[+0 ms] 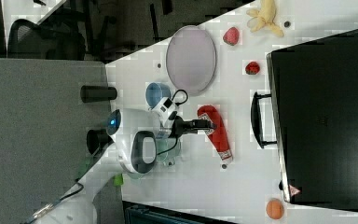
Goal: Pick Ketchup from the table and place it in strainer.
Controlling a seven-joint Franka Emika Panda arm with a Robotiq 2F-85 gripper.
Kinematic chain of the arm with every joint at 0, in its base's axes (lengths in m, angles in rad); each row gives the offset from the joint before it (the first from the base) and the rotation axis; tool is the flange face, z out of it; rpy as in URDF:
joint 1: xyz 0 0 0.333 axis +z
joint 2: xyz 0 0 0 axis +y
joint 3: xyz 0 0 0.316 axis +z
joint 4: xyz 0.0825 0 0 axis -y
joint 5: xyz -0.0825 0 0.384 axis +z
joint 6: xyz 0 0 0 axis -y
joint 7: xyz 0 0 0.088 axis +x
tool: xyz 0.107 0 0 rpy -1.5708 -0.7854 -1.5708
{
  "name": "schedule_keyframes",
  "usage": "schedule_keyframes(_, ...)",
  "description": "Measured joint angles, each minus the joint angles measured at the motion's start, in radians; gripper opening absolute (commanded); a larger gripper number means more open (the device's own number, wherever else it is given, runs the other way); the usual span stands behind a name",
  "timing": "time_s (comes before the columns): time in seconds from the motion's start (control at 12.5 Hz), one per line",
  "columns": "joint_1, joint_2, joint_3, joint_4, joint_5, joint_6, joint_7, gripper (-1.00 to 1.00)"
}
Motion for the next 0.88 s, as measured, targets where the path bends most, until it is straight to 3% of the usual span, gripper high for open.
schedule_keyframes(0.32, 0.015, 0.095, 0.010, -0.010, -0.047, 0.079, -0.001, 1.00)
schedule_keyframes(0.4, 0.016, 0.111, 0.010, -0.012, -0.048, 0.092, -0.003, 0.92)
schedule_keyframes(0.64, 0.014, 0.118, 0.007, -0.029, -0.047, 0.112, -0.007, 0.26)
schedule_keyframes(0.88, 0.012, 0.101, 0.000, -0.033, -0.046, 0.111, -0.007, 0.26)
